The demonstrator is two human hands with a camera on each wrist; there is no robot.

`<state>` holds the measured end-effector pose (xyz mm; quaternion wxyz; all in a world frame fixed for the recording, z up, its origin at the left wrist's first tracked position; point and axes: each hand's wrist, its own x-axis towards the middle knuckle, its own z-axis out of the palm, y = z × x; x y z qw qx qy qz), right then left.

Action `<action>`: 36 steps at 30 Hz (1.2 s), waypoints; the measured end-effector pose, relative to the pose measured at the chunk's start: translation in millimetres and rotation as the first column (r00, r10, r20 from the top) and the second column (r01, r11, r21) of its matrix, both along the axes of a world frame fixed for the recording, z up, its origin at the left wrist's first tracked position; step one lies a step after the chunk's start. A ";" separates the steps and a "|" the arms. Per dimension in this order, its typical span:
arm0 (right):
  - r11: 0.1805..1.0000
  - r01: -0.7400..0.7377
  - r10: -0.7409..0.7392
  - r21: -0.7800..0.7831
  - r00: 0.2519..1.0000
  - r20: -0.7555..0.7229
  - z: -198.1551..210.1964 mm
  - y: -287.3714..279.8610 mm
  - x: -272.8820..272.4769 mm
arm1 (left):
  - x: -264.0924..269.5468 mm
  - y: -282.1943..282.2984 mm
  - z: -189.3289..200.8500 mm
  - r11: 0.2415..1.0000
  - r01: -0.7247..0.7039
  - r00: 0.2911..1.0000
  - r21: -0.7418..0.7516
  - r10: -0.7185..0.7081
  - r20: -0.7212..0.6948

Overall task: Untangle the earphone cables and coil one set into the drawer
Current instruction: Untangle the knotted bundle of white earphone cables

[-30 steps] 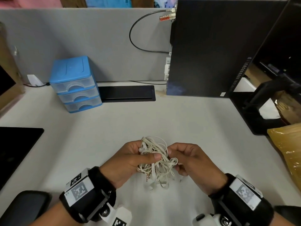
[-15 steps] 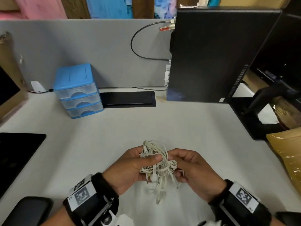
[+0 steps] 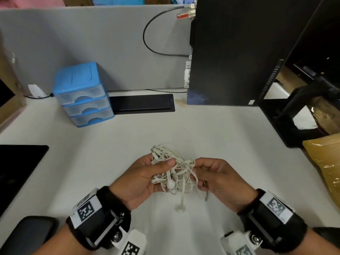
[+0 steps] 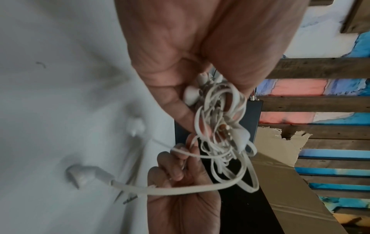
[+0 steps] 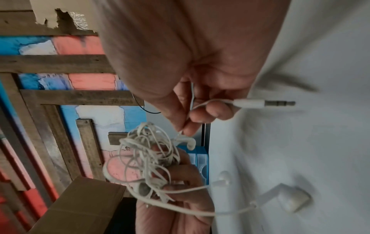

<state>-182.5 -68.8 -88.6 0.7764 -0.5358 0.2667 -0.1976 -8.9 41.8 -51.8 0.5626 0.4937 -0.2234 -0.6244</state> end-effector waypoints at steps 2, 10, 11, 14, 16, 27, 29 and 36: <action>0.999 -0.022 0.022 -0.025 1.000 -0.014 -2.2 1.0 -0.1 | -1.2 1.1 -3.1 0.999 0.038 0.999 0.004 -0.038 0.000; 0.995 -0.097 0.097 -0.010 0.995 -0.001 -2.4 4.9 0.5 | -2.2 0.8 -6.5 0.998 0.057 0.997 0.022 -0.058 0.045; 0.995 -0.102 0.102 -0.011 0.995 -0.003 -2.5 5.2 0.3 | -2.0 0.9 -7.1 0.998 0.056 0.997 0.027 -0.058 0.059; 0.994 -0.100 0.099 -0.044 0.995 -0.026 -1.8 6.1 -0.8 | -1.5 0.8 -8.2 0.997 0.068 0.990 0.047 -0.073 0.123; 0.993 -0.108 0.107 -0.057 0.994 -0.021 -1.4 7.0 -1.1 | -0.8 0.6 -9.2 0.996 0.064 0.984 0.062 -0.074 0.161; 0.996 -0.077 0.078 -0.054 0.997 0.021 0.7 10.5 -0.4 | -0.2 -0.6 -9.4 0.999 0.004 0.974 0.053 -0.016 0.227; 0.996 -0.070 0.070 -0.055 0.997 0.011 0.6 11.2 0.6 | 0.6 -1.3 -11.6 0.999 -0.046 0.969 0.000 0.045 0.242; 0.998 0.059 -0.056 -0.020 0.994 0.096 4.3 10.9 2.0 | -3.0 -0.9 -14.5 0.992 -0.038 0.961 -0.121 0.070 0.269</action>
